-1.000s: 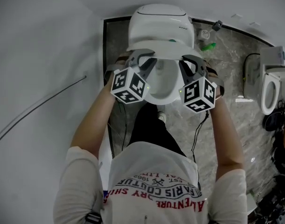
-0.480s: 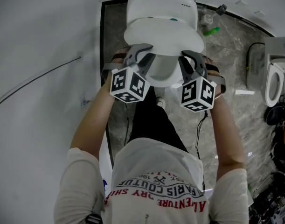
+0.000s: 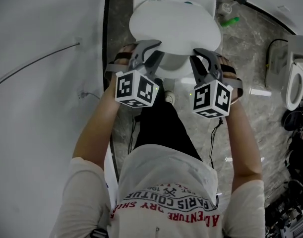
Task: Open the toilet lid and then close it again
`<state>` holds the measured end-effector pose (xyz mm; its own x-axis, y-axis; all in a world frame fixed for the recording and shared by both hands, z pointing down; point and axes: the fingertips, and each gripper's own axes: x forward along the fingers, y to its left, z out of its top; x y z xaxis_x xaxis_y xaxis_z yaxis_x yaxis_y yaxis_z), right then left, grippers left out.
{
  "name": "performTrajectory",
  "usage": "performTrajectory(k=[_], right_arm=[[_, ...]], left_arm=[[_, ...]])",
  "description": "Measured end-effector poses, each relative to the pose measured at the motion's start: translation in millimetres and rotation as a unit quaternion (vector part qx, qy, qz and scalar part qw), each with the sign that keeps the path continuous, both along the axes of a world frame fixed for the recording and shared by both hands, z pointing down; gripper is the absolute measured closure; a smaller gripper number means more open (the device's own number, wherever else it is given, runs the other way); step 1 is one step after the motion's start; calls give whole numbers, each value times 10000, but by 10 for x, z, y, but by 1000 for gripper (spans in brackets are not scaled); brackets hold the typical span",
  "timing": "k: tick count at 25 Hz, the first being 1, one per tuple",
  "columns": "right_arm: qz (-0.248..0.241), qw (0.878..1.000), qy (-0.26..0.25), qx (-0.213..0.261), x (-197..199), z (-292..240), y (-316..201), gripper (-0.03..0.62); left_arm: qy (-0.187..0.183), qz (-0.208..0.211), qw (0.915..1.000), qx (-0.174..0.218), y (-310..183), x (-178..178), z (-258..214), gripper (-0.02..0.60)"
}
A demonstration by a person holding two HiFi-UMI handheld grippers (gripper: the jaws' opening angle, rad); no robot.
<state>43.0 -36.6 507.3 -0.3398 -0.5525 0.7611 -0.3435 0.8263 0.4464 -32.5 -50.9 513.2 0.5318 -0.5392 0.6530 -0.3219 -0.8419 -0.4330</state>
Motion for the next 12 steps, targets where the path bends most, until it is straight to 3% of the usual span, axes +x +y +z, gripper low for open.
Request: performTrajectory(k=[4, 12], right_arm=[[-88, 9999, 18, -93, -10, 189, 195, 542], [-301, 9991, 254, -156, -76, 613, 534, 540]], left_arm=[[-89, -74, 9998, -188, 195, -7, 187, 479], [-410, 126, 9989, -197, 538, -62, 601, 469]])
